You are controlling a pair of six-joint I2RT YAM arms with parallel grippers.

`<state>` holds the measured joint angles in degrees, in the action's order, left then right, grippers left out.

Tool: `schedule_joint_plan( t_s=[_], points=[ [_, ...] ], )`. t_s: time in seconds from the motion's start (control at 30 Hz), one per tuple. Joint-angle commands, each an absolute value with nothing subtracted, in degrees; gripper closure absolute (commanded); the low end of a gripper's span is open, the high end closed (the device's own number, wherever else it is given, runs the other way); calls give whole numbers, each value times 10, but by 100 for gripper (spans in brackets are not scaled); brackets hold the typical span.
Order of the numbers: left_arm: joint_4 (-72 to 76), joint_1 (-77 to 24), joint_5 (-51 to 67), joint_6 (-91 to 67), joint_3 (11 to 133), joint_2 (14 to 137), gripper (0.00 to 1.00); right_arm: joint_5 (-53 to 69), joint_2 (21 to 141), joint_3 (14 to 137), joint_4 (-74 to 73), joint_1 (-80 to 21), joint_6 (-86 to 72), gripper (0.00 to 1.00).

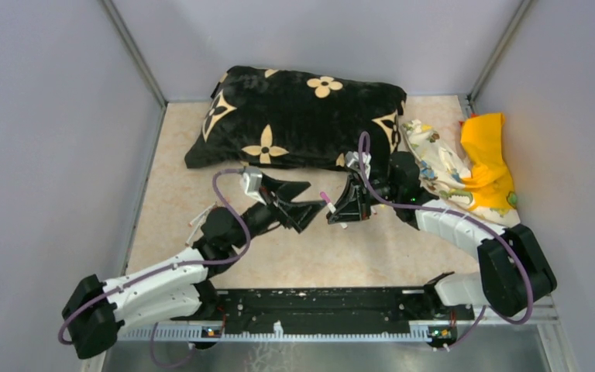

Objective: Insert the pens into the pen caps
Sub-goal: Press the pen cap onto the pen.

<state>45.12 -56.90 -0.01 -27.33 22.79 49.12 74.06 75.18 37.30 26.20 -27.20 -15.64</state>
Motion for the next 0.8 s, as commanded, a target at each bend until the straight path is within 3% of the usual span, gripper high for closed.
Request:
schedule_joint_plan(
  t_s=[0.0, 0.57, 0.77],
  points=[
    [374, -477, 93, -369, 271, 540, 5, 764, 755, 400, 259, -273, -129, 100],
    [497, -452, 176, -439, 294, 653, 38, 764, 763, 409, 241, -273, -124, 100],
    [523, -452, 206, -451, 294, 681, 57, 758, 762, 409, 241, -273, -127, 100]
  ],
)
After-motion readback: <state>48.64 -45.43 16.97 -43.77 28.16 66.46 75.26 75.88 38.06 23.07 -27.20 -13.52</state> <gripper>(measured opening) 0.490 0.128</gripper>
